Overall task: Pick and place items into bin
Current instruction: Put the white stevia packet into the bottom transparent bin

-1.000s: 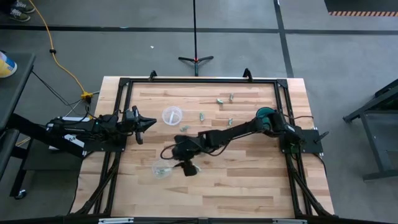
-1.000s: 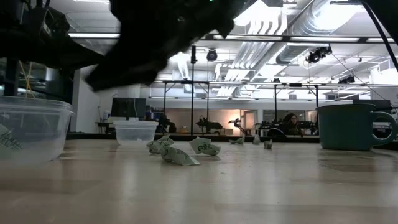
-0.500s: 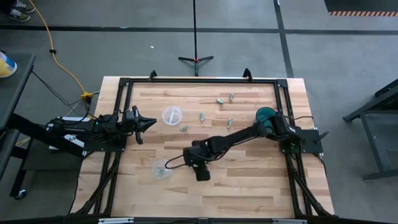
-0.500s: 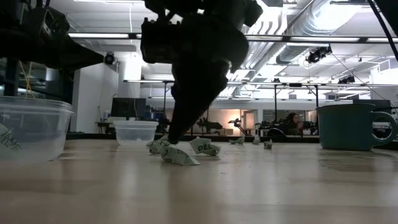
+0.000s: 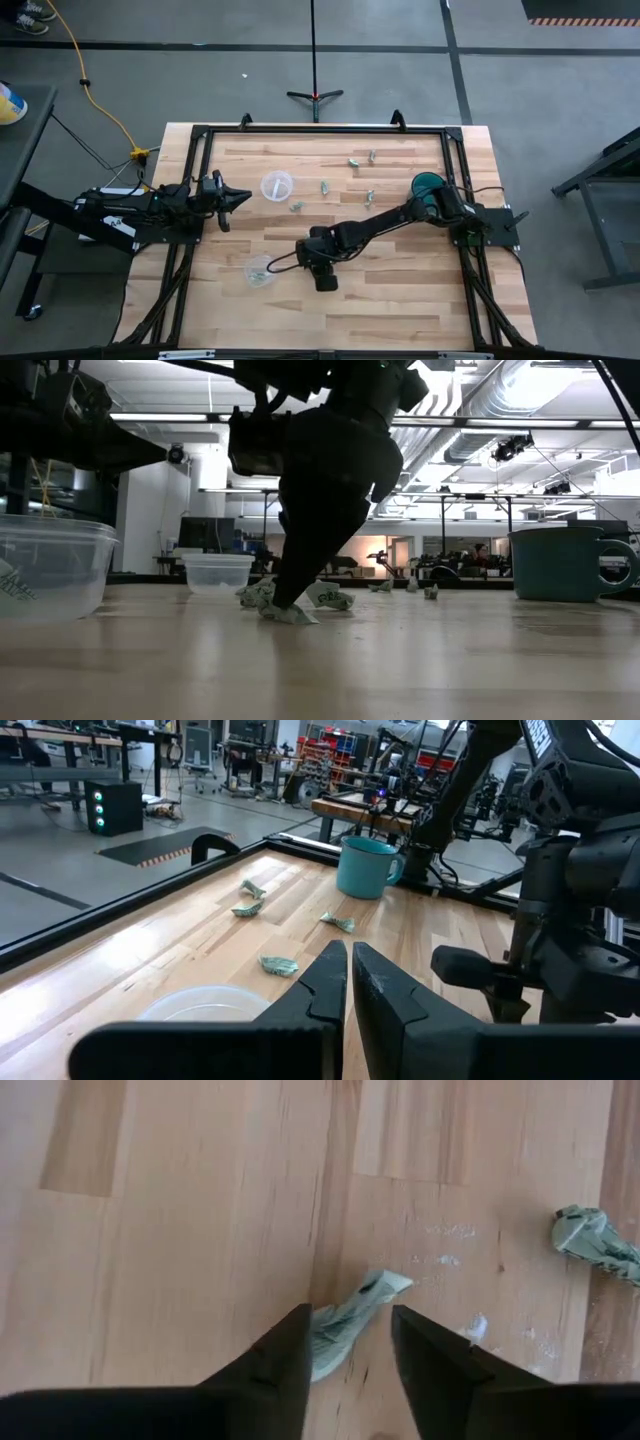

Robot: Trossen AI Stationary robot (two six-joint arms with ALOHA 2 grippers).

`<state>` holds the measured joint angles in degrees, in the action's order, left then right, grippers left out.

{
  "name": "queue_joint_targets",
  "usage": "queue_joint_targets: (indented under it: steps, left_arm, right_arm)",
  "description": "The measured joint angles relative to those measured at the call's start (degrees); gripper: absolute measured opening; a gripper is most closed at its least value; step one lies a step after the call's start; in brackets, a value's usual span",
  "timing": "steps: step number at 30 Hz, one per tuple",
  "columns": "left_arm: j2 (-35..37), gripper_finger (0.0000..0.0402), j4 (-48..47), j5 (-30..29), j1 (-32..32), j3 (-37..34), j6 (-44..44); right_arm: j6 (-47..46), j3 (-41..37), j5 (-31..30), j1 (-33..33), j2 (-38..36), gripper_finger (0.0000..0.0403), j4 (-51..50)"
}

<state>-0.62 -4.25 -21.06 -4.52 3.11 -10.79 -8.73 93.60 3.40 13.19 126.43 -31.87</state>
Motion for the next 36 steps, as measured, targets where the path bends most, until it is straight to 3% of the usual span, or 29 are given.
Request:
queue_joint_targets:
  steps: [7,9,13,20,26,36]
  left_arm:
    - [0.0,0.0056,0.0,0.0,0.0,0.0,0.0]
    - [0.0,0.0056,0.0,0.0,0.0,0.0,0.0]
    - [0.0,0.0056,0.0,0.0,0.0,0.0,0.0]
    - [0.0,0.0056,0.0,0.0,0.0,0.0,0.0]
    - [0.0,0.0056,0.0,0.0,0.0,0.0,0.0]
    - [0.0,0.0056,0.0,0.0,0.0,0.0,0.0]
  right_arm:
    - [0.6,0.0,0.2,0.0,0.0,0.0018,-0.4]
    - [1.5,0.0,0.2,0.0,0.0,0.0006,-0.6]
    - [2.2,0.0,0.1,0.0,0.0,0.0009,-0.6]
    - [13.6,0.2,0.1,0.8,-0.4,0.0001,4.0]
    - [17.2,2.8,-1.5,0.6,-1.5,0.0001,3.5]
    - [27.0,4.5,-3.8,-1.0,-2.0,0.0,12.6]
